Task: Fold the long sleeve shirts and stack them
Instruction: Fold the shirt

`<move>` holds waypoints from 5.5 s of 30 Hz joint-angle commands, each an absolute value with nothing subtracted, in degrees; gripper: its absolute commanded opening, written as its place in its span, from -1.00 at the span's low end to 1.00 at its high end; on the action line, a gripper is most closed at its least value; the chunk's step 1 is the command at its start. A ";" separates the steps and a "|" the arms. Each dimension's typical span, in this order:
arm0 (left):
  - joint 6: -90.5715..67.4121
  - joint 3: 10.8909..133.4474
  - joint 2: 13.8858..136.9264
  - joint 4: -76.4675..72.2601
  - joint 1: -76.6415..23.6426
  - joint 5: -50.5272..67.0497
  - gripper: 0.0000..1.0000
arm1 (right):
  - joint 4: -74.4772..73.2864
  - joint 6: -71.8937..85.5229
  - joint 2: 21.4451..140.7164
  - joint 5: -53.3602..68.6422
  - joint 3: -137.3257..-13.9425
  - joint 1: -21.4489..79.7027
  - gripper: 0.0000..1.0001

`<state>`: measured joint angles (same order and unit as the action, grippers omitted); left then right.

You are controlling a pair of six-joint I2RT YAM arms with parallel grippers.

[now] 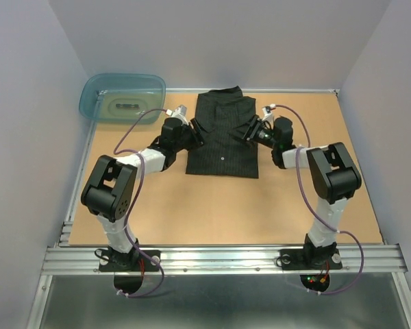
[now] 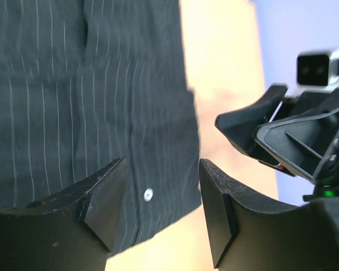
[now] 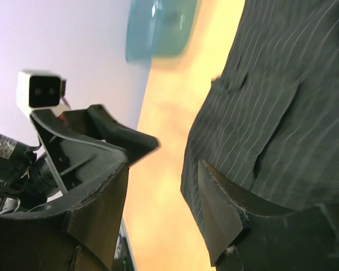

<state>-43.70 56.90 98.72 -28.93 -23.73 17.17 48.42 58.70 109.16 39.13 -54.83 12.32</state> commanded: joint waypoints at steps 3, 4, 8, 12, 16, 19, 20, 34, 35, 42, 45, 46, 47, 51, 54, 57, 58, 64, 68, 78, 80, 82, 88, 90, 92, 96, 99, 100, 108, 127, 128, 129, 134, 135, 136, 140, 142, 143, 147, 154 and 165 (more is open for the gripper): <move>-44.91 53.79 104.41 -30.59 -23.82 16.09 0.27 | 52.11 59.41 116.53 37.35 -54.58 18.53 0.17; -45.17 53.53 105.81 -30.59 -23.73 15.56 0.27 | 53.34 59.94 118.63 36.92 -54.23 18.72 0.17; -47.11 51.51 108.54 -31.99 -22.50 15.73 0.26 | 56.16 59.60 121.55 34.10 -50.89 18.02 0.17; -47.81 49.22 108.02 -33.13 -21.71 16.61 0.25 | 55.90 58.10 121.38 33.93 -48.17 15.39 0.16; -47.64 48.96 102.84 -33.05 -21.80 17.23 0.25 | 48.27 54.68 115.85 34.45 -49.56 15.03 0.16; -47.64 47.90 98.46 -32.70 -22.06 16.96 0.25 | 45.36 53.44 110.84 34.98 -50.45 15.73 0.16; -47.72 47.12 97.48 -32.52 -22.41 16.96 0.25 | 44.48 53.61 109.96 35.42 -50.88 15.99 0.16; -49.39 41.40 97.63 -33.40 -23.47 15.12 0.21 | 54.47 60.82 113.19 31.48 -48.53 27.25 0.16; -49.57 41.48 98.17 -33.40 -23.47 14.94 0.20 | 55.01 60.65 115.20 30.86 -47.91 27.16 0.16; -51.50 38.76 98.62 -33.31 -22.85 13.27 0.18 | 56.51 60.12 116.29 28.65 -42.55 24.27 0.16; -52.12 37.44 97.82 -32.70 -22.15 13.36 0.17 | 56.43 58.81 112.43 30.40 -41.13 21.98 0.16; -52.21 37.35 97.04 -32.52 -21.97 13.62 0.17 | 56.25 58.62 109.54 32.06 -41.22 21.62 0.16; -52.12 37.27 96.42 -32.35 -21.97 13.71 0.17 | 56.16 58.62 108.29 32.86 -41.48 21.10 0.16; -50.46 40.41 92.91 -30.77 -21.97 13.45 0.18 | 55.02 59.15 104.94 35.33 -45.95 18.03 0.16; -48.08 45.50 91.85 -27.69 -22.06 13.45 0.19 | 54.14 59.24 107.13 36.56 -51.21 16.09 0.17; -46.15 50.26 93.59 -26.98 -22.06 13.54 0.19 | 54.14 59.85 112.05 37.18 -56.57 14.50 0.17; -45.45 51.49 94.56 -26.81 -22.06 13.45 0.19 | 54.14 59.94 113.89 37.70 -57.99 14.33 0.17; -43.59 61.43 106.77 -23.64 -21.62 15.20 0.19 | 54.23 61.17 124.27 37.80 -63.28 13.19 0.16; -44.21 62.84 111.26 -23.47 -21.10 14.77 0.19 | 54.14 59.86 126.38 36.56 -60.65 11.52 0.16; -39.73 61.97 107.24 -16.62 -19.95 10.99 0.21 | 28.69 36.44 106.65 30.33 -53.61 8.53 0.17; -38.85 60.48 102.06 -14.87 -20.39 8.53 0.27 | 18.58 31.40 102.50 27.27 -54.05 8.79 0.17; -38.06 59.07 98.37 -12.84 -21.00 6.17 0.31 | 11.30 24.91 97.68 23.14 -53.62 9.93 0.17; -36.56 56.96 95.54 -6.77 -25.48 2.29 0.35 | 0.19 13.81 92.29 9.00 -52.30 18.09 -0.01; -36.48 56.78 95.97 -6.51 -26.89 2.02 0.34 | -2.45 11.61 92.37 5.55 -51.86 21.86 -0.12; -36.21 57.13 97.55 -6.07 -27.42 2.28 0.33 | -4.29 10.55 93.07 3.44 -51.86 24.07 -0.19; -35.07 59.23 101.59 -4.05 -27.77 2.20 0.29 | -7.02 10.28 95.53 0.36 -51.86 28.46 -0.34; -33.14 61.08 103.18 -2.29 -27.77 1.23 0.28 | -10.80 11.42 96.68 0.26 -52.21 32.25 -0.36; -32.44 61.69 103.79 -1.68 -27.77 0.97 0.28 | -11.68 12.03 96.94 0.26 -52.21 33.30 -0.36; -25.84 69.08 109.42 5.18 -24.53 -6.32 0.27 | -14.24 28.12 102.04 11.69 -59.66 51.40 -0.32; -25.75 56.71 80.07 4.84 -23.97 -0.27 0.39 | -18.28 15.74 81.56 -14.04 -58.46 21.67 0.18; -27.06 55.73 79.46 4.66 -25.21 -0.35 0.39 | -18.28 15.56 81.74 -14.76 -58.36 18.92 0.28; -27.68 54.85 79.45 4.31 -26.27 -0.35 0.39 | -18.28 15.64 83.13 -13.03 -58.53 13.68 0.29; -29.79 51.42 82.52 2.29 -29.62 2.72 0.39 | -17.32 15.47 87.62 -8.00 -61.87 7.47 0.26; -29.79 51.50 84.53 2.11 -29.88 2.55 0.39 | -17.14 15.64 88.58 -7.30 -62.31 7.56 0.24; -29.71 51.68 85.68 2.02 -29.88 2.29 0.39 | -17.14 15.73 88.94 -6.08 -62.58 7.56 0.22; -28.83 54.04 92.97 2.37 -29.88 0.45 0.38 | -16.53 17.92 88.34 1.38 -60.21 7.91 0.13; -28.57 55.10 95.26 2.46 -29.88 -1.47 0.37 | -16.35 18.54 87.37 2.20 -57.40 9.22 0.11; -27.78 56.67 96.40 2.55 -29.80 -1.93 0.37 | -16.26 18.54 86.15 2.20 -56.61 11.84 0.11; -25.41 61.42 101.94 4.04 -29.44 -5.17 0.37 | -16.08 20.82 83.85 1.94 -53.79 19.49 0.12; -20.56 69.17 99.60 6.85 -28.65 -10.02 0.45 | -11.36 28.47 81.57 0.18 -49.76 33.30 0.14; -37.78 44.49 75.08 0.35 -26.19 2.26 0.97 | -8.88 28.39 80.51 1.58 -47.90 34.89 0.15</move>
